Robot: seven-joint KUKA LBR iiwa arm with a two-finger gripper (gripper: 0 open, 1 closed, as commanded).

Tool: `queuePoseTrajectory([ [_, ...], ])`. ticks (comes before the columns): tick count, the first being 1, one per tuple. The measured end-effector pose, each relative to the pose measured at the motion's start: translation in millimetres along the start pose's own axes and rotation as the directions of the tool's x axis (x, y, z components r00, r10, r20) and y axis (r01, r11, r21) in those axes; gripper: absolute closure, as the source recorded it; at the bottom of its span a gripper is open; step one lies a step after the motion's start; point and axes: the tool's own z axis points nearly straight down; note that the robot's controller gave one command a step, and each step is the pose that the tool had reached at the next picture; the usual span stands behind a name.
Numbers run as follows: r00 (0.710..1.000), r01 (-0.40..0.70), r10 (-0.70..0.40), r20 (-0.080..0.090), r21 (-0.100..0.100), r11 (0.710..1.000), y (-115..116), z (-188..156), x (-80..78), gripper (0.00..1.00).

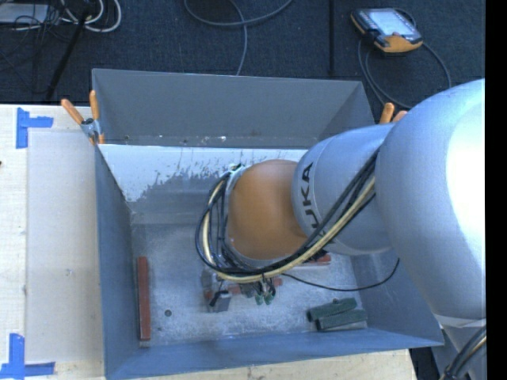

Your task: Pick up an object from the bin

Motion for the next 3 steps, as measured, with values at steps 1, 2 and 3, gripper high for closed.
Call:
queuePoseTrajectory([
  [1,1.000,-0.001,0.001,0.000,0.000,1.000,0,0,0.0,1.00],
  [2,1.000,-0.009,0.009,0.000,0.000,1.000,5,-98,-0.9,1.00],
  [3,1.000,-0.009,0.009,0.000,0.000,1.000,5,-98,-0.9,1.00],
])
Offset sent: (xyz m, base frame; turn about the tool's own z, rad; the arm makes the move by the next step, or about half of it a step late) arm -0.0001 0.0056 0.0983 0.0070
